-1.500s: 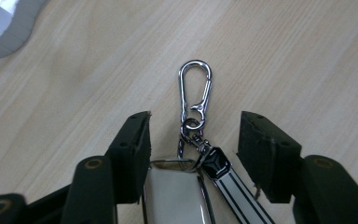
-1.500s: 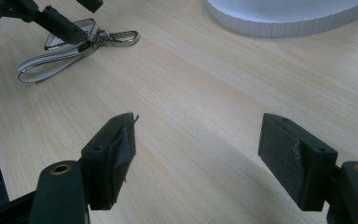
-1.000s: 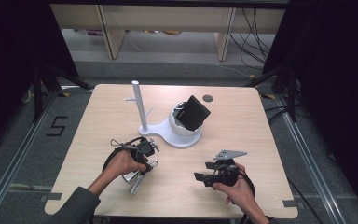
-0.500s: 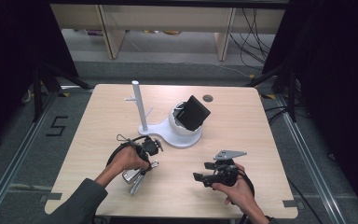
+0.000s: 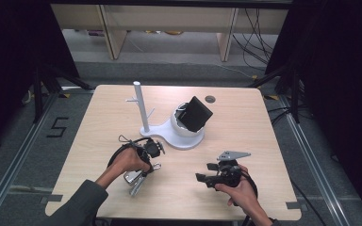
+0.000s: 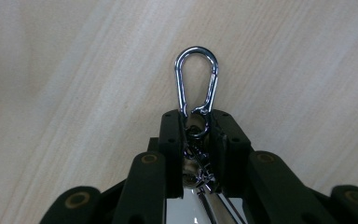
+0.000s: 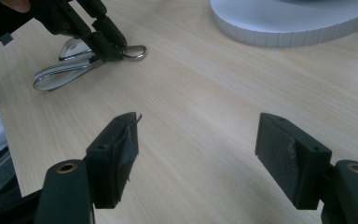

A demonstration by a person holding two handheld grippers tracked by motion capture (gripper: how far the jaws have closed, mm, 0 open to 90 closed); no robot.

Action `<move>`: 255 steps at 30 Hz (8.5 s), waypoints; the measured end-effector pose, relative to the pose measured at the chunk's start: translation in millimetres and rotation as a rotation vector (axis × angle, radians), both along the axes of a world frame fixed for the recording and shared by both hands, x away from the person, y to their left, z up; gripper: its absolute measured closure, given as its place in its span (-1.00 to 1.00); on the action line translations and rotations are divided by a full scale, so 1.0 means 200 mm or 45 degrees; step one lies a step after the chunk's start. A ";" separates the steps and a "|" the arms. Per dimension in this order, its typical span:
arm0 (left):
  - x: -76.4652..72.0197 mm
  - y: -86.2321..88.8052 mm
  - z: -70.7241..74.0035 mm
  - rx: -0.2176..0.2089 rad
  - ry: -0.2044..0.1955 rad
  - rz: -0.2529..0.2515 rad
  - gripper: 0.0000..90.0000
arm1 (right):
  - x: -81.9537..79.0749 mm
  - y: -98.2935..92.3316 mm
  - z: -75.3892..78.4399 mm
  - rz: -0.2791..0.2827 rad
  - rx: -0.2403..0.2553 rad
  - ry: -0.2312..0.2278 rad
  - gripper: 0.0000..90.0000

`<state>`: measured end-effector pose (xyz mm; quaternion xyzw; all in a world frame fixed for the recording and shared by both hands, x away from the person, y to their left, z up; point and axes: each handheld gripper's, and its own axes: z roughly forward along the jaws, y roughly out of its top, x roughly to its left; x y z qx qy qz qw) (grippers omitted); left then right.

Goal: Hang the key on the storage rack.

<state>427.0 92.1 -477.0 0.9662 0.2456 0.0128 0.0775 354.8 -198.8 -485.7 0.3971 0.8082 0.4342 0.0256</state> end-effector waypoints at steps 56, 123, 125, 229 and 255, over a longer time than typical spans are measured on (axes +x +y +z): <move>0.07 0.57 0.74 -0.146 -0.295 0.273 0.67 | 0.02 0.00 -0.02 -0.014 0.018 0.050 -0.31; 0.38 0.44 0.88 -0.161 -0.355 0.378 0.66 | 0.02 0.02 -0.03 0.023 0.035 0.076 -0.31; 0.39 0.44 0.86 -0.160 -0.345 0.368 0.66 | 0.02 0.02 -0.03 0.020 0.041 0.086 -0.31; -0.46 0.40 0.00 -0.682 -0.463 0.312 -0.61 | 0.00 0.01 -0.04 -0.015 -0.004 0.061 -0.43; -0.66 0.49 -0.18 -0.704 -0.498 0.363 -0.60 | -0.04 0.08 -0.06 0.032 -0.054 0.113 -0.53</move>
